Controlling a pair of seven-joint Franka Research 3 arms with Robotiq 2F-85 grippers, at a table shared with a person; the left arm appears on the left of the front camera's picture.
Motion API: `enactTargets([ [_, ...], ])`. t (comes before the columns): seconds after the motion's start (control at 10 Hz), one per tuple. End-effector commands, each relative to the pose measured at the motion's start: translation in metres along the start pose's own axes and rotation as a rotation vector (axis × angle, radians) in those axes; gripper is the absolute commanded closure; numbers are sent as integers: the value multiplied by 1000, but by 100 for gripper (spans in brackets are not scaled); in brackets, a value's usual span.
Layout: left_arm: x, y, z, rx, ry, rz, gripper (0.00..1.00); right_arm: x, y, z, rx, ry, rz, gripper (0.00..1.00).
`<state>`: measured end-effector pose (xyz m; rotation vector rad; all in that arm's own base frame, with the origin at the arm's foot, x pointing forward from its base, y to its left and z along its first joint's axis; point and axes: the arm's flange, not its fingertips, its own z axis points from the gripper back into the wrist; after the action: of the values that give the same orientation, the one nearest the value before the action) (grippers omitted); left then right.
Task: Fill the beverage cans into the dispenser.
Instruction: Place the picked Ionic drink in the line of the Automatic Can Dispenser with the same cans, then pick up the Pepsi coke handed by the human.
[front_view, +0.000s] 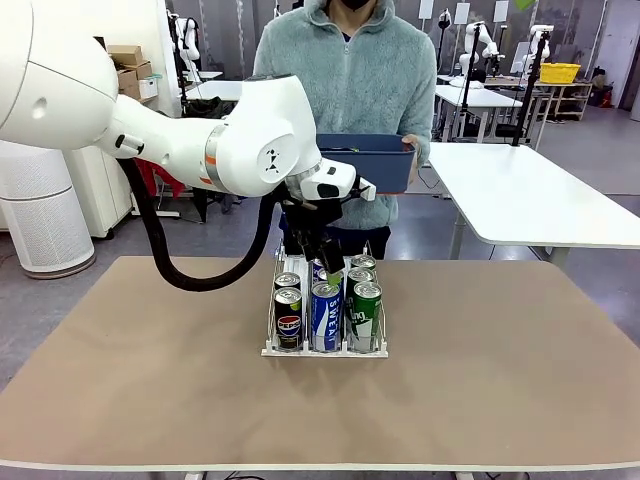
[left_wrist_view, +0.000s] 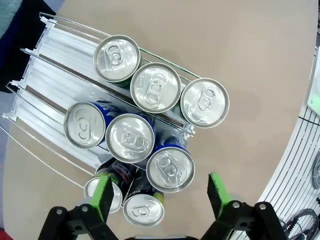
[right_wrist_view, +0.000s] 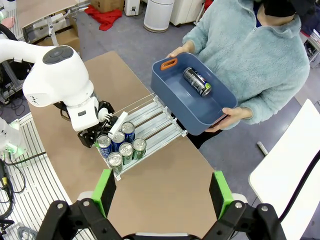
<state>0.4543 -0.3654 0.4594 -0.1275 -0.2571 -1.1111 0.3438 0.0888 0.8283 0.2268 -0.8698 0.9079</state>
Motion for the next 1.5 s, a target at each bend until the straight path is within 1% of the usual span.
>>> enactTargets([
  [0.0,1,2,-10,-21,19,-17,0,-1,0,0,-2,-2,-1,0],
  [0.8,1,2,-13,-17,14,-5,0,-1,0,0,-2,-2,-1,0],
  [0.9,-7,-3,2,-77,-5,16,0,-1,0,0,-2,-2,-1,0],
  [1.0,-9,-2,15,-90,-36,4,0,-1,0,0,-2,-2,-1,0],
  [1.1,-19,-4,36,-85,-53,-48,0,-1,0,0,-2,-2,-1,0],
  [1.2,-33,-6,63,-93,-55,-70,0,-1,0,0,-2,-2,-1,0],
  [1.3,-42,-4,88,-79,-84,-61,0,-1,0,0,-2,-2,-1,0],
  [1.4,-50,-6,112,-141,-127,-115,0,-1,0,0,-2,-2,-1,0],
])
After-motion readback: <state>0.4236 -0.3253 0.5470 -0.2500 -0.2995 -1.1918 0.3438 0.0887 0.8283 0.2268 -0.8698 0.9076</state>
